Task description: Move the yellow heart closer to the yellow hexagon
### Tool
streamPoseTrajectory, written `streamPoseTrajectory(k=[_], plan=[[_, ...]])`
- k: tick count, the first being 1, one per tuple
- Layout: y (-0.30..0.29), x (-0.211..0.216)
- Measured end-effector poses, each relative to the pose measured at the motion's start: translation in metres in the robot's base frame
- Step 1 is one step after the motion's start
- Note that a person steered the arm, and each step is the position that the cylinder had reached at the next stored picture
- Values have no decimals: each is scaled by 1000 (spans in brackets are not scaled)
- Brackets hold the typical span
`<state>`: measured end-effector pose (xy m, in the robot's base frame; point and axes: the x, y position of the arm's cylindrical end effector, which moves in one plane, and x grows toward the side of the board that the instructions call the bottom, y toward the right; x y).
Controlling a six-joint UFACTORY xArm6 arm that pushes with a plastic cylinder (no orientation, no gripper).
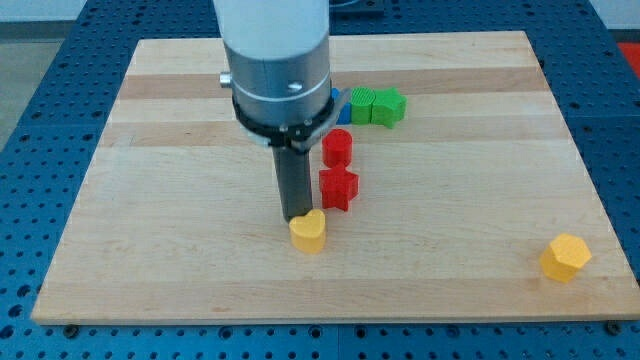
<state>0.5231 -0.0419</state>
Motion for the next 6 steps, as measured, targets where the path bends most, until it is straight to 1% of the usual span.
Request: streamPoseTrajectory(k=[2, 5, 6], plan=[[-15, 39], [-14, 51], [-6, 52]])
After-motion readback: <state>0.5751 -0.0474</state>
